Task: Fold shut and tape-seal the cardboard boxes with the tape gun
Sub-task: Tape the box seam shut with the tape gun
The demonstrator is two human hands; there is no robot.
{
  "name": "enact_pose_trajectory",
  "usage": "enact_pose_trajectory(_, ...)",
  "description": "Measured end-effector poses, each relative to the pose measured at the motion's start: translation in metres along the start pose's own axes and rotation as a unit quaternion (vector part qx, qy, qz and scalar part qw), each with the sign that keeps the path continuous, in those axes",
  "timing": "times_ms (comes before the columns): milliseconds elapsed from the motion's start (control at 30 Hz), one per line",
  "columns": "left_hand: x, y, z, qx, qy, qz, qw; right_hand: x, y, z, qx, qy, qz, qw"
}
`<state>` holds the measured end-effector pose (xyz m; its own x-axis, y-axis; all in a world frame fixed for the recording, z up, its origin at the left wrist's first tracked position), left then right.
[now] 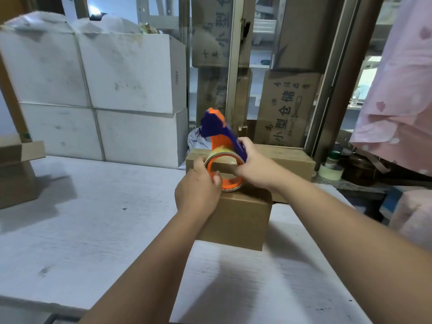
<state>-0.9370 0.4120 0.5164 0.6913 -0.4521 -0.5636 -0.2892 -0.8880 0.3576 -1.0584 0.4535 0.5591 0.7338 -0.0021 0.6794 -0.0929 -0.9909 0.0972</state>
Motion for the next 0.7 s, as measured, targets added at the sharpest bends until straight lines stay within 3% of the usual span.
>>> enact_pose_trajectory(67,0.000,0.000,-0.001,0.004,0.003,0.002,1.000,-0.013,-0.004,0.006,-0.044,0.070,-0.002,0.997)
enact_pose_trajectory(167,0.001,-0.002,-0.001,-0.002,0.011,0.005,1.000,-0.019,-0.007,0.009,-0.108,0.072,-0.007,0.992)
enact_pose_trajectory(367,0.001,-0.006,0.003,-0.031,0.028,0.005,0.999,-0.014,-0.002,-0.005,-0.064,0.024,-0.008,0.998)
enact_pose_trajectory(700,0.003,0.000,0.011,0.042,0.107,-0.006,0.993,-0.003,0.006,-0.015,-0.061,-0.027,-0.013,0.998)
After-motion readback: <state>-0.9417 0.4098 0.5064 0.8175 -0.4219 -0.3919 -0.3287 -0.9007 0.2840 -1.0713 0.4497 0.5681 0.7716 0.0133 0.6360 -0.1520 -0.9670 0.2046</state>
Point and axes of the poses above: each hand's wrist, its own y-axis towards the middle knuckle, its own z-axis out of the palm, x = y × z, the point moved 6 cm from there along y, towards the middle knuckle, and after that the axes turned 9 degrees about x, right-handed, at the moved point
